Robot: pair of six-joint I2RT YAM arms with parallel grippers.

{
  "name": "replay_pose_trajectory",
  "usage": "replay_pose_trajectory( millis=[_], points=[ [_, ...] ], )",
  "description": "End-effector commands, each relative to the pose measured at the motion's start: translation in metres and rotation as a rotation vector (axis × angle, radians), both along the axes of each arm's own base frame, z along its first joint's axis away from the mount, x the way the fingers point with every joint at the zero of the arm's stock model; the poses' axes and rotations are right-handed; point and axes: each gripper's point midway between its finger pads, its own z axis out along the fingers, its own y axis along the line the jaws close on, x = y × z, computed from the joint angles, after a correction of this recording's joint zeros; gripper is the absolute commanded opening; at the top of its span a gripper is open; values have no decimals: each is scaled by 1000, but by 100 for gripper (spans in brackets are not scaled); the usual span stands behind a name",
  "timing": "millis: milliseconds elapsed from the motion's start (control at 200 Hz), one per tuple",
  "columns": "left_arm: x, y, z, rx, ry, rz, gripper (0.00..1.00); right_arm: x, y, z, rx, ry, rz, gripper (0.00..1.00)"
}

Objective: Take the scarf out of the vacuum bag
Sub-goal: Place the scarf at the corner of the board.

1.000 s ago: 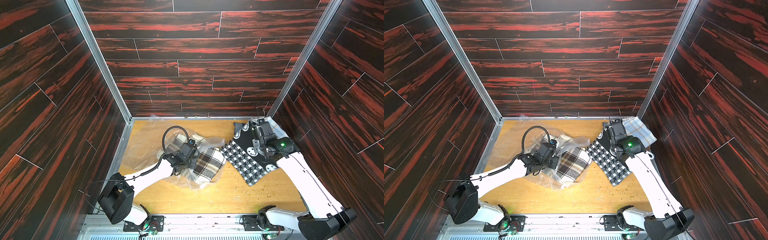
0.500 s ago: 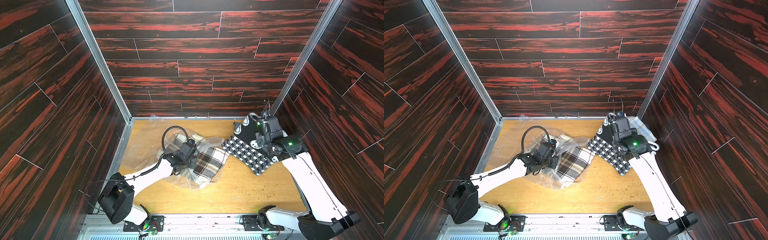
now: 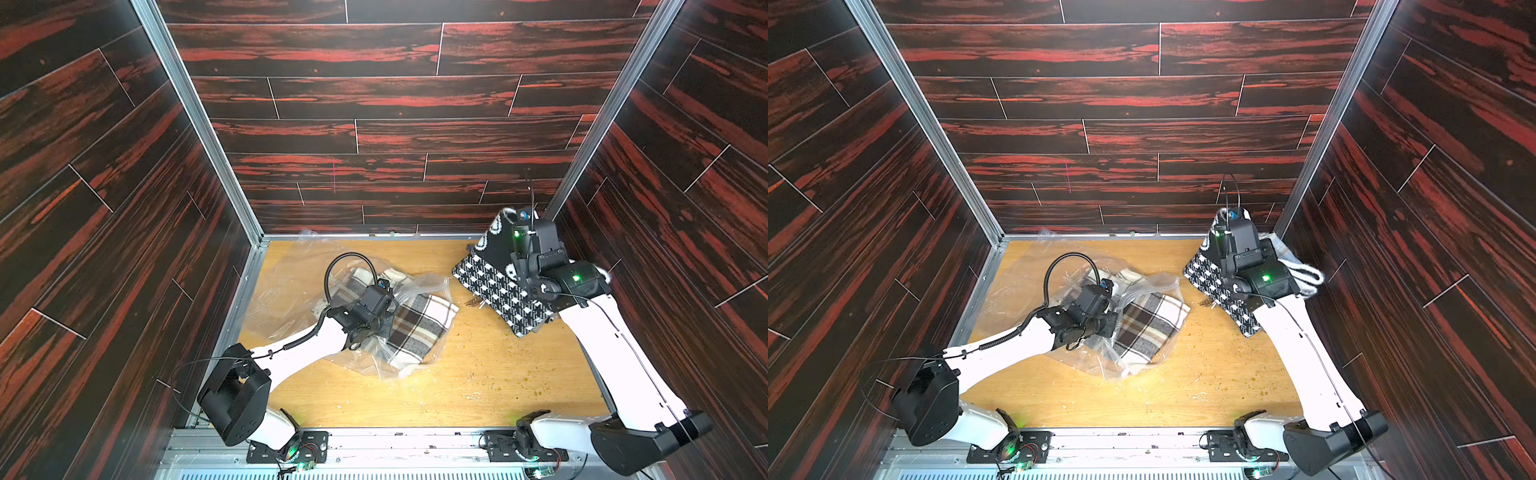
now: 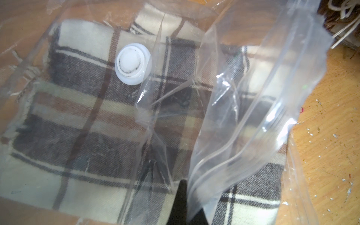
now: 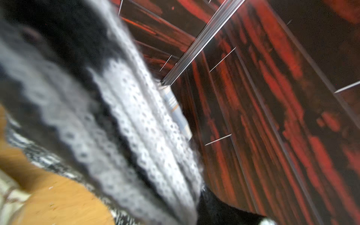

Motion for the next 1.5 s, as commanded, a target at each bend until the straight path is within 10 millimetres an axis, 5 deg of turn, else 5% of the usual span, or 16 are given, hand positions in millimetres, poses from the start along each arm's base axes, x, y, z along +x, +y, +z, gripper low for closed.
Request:
replay_pose_trajectory(
  millis=[0,261,531,902,1363,1413,1493],
  points=[
    [9,0,8,-8,-21,15,0,10,-6,36,-49,-125,-33,0],
    [13,4,8,-1,-24,26,0,40,-19,18,-40,-113,-36,0],
    [31,18,29,-71,-39,80,0,76,-58,-2,23,-192,-109,0],
    [27,15,6,-87,10,67,0,137,-86,-29,28,-351,-112,0],
    [26,3,13,-128,13,11,0,185,-133,-102,195,-309,-116,0],
    [25,2,15,-136,13,5,0,187,-138,-112,232,-299,-126,18],
    [25,3,17,-138,7,4,0,187,-145,-122,270,-294,-155,67]
  ],
)
